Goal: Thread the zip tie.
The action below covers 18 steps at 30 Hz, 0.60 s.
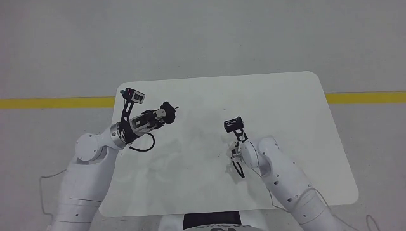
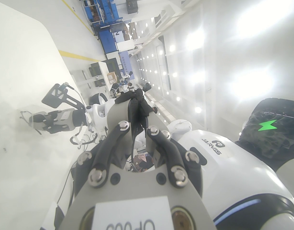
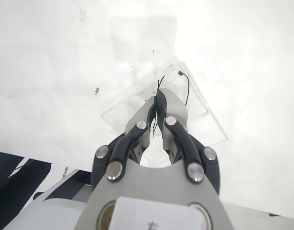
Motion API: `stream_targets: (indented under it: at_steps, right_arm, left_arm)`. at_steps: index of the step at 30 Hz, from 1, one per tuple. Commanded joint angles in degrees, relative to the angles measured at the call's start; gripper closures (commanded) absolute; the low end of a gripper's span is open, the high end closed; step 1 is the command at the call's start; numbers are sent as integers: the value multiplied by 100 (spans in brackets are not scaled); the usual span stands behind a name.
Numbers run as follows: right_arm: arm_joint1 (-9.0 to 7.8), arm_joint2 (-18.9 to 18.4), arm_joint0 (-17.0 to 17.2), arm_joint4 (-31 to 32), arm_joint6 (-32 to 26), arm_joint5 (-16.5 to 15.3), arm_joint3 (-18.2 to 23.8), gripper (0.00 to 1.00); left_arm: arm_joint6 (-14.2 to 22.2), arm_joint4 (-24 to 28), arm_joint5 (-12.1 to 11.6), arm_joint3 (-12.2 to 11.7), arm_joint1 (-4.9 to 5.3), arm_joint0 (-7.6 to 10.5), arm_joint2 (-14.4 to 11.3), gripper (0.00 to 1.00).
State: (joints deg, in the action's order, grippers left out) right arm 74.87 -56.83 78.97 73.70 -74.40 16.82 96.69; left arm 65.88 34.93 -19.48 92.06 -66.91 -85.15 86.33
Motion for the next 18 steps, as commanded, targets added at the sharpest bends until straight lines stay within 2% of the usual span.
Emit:
stream_targets:
  at_steps: [1,10,18]
  right_arm:
    - [-5,-35,37,-15,-24,-20,113,100]
    - [-37,-272,213,-275,-26,-194,438,100]
    - [-60,-339,330,-212,-51,-235,758,100]
  left_arm:
    - [0,0,0,0,0,0,0,100]
    - [0,0,0,0,0,0,0,100]
    - [0,0,0,0,0,0,0,100]
